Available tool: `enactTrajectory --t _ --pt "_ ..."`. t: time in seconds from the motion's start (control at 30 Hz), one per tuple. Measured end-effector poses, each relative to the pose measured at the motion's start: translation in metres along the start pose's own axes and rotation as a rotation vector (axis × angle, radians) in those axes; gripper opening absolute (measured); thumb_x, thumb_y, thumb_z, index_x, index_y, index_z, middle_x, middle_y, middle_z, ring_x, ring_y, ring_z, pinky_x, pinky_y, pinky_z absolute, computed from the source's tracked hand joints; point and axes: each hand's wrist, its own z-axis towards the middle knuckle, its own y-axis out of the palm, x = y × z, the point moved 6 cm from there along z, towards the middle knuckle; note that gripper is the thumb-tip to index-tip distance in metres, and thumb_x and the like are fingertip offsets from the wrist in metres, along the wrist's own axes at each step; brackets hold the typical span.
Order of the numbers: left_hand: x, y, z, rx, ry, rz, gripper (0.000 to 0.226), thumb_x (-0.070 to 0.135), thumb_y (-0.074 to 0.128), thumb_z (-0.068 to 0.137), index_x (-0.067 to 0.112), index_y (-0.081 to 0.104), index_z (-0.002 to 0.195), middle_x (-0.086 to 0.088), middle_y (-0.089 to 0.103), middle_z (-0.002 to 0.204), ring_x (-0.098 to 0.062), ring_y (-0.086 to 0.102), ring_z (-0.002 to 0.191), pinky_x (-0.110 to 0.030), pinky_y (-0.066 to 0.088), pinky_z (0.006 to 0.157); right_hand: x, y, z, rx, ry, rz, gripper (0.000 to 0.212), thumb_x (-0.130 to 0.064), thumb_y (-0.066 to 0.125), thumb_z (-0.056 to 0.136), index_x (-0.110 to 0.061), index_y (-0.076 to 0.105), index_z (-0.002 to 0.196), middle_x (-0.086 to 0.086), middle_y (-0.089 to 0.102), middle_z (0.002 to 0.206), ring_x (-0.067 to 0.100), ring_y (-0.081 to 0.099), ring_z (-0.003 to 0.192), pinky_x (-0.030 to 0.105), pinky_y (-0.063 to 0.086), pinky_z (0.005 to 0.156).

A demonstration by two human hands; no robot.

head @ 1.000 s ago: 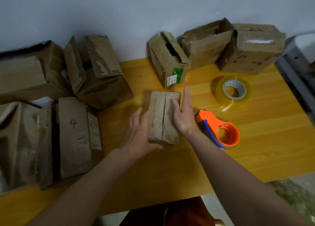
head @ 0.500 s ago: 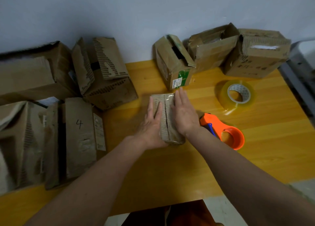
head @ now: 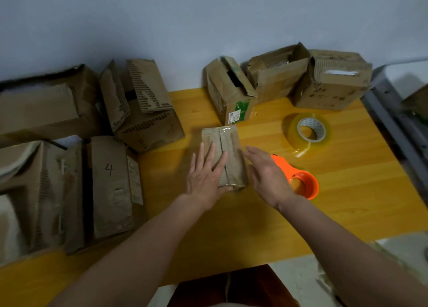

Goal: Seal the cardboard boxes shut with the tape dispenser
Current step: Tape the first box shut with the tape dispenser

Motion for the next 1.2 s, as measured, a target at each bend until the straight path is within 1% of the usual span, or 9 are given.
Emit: enactTrajectory --t 0.13,0.27,0.43,0.53,0.63,0.83,0.93,1.07,1.2 --pt "0.024 0.006 0.000 0.000 0.063 -0.013 0.077 0.052 0.042 0.095 0.041 -0.011 0.149 0.002 -0.021 0.159 -0.026 -0.038 0.134 -0.044 -0.011 0.111 0.062 -0.019 -0.033 0.143 0.490 -0.112 0.026 -0.021 0.062 0.090 -0.002 0.054 0.107 0.017 0.051 0.111 0.036 0.048 0.108 0.043 0.041 0.084" --pt "0.054 0.005 0.006 0.005 0.017 -0.098 0.071 0.033 0.045 0.100 0.045 -0.005 0.149 0.003 -0.019 0.160 -0.022 -0.034 0.138 -0.047 0.000 0.117 0.102 -0.012 -0.059 -0.075 0.707 -0.346 0.061 -0.046 0.067 0.083 -0.002 0.045 0.119 0.017 0.049 0.123 0.033 0.044 0.118 0.037 0.034 0.099" --pt "0.055 -0.009 -0.003 -0.022 -0.026 -0.241 0.095 0.017 0.062 0.085 0.046 -0.001 0.149 0.011 -0.026 0.155 -0.021 -0.029 0.142 -0.050 -0.011 0.115 0.119 -0.002 -0.062 -0.255 0.505 -0.419 0.040 -0.038 0.057 0.091 -0.012 0.053 0.121 0.012 0.062 0.121 0.029 0.055 0.114 0.036 0.036 0.096" --pt "0.042 -0.036 -0.009 0.218 -0.219 -0.559 0.065 0.013 0.060 0.089 0.033 0.036 0.145 0.000 0.024 0.155 -0.021 0.022 0.141 -0.040 0.029 0.114 0.125 -0.027 -0.058 -0.108 0.505 -0.113 0.032 -0.021 0.060 0.092 -0.005 0.059 0.120 0.020 0.066 0.106 0.037 0.060 0.099 0.038 0.041 0.083" --pt "0.036 -0.063 -0.011 0.369 -0.358 -0.695 0.029 0.018 0.058 0.094 0.023 0.064 0.122 -0.001 0.066 0.120 -0.012 0.061 0.098 -0.027 0.052 0.080 0.117 -0.058 -0.051 -0.066 0.397 0.237 0.015 -0.008 0.061 0.091 0.004 0.064 0.099 0.016 0.061 0.083 0.027 0.055 0.079 0.030 0.033 0.065" --pt "0.056 -0.111 0.018 0.161 -0.270 -0.781 0.057 -0.005 0.043 0.093 0.019 0.040 0.145 -0.005 0.037 0.152 -0.022 0.032 0.139 -0.034 0.030 0.113 0.070 -0.109 -0.033 -0.270 0.095 0.501 0.015 -0.002 0.061 0.090 -0.011 0.070 0.096 0.003 0.070 0.097 0.007 0.062 0.088 0.018 0.047 0.079" --pt "0.072 -0.131 0.016 0.040 -0.065 -0.765 0.038 0.001 0.042 0.098 0.012 0.060 0.130 -0.007 0.057 0.135 -0.020 0.050 0.126 -0.032 0.039 0.105 0.061 -0.118 -0.027 -0.302 0.041 0.480 0.016 -0.004 0.061 0.090 -0.006 0.070 0.103 0.006 0.071 0.104 0.015 0.065 0.099 0.027 0.050 0.088" --pt "0.065 -0.140 -0.001 0.070 -0.050 -0.950 0.034 -0.006 0.042 0.093 0.001 0.071 0.109 -0.014 0.067 0.117 -0.008 0.060 0.093 -0.009 0.044 0.077 0.059 -0.118 -0.021 -0.381 0.048 0.461 0.012 -0.003 0.062 0.090 -0.001 0.069 0.100 0.014 0.070 0.100 0.026 0.065 0.098 0.041 0.050 0.091" --pt "0.055 -0.129 -0.008 -0.025 -0.108 -1.138 0.023 0.003 0.048 0.094 0.001 0.069 0.105 -0.014 0.065 0.119 -0.018 0.059 0.104 -0.035 0.047 0.096 0.045 -0.109 -0.016 -0.483 0.141 0.555 0.035 -0.023 0.073 0.078 0.007 0.064 0.092 0.019 0.069 0.093 0.026 0.066 0.085 0.037 0.051 0.079"
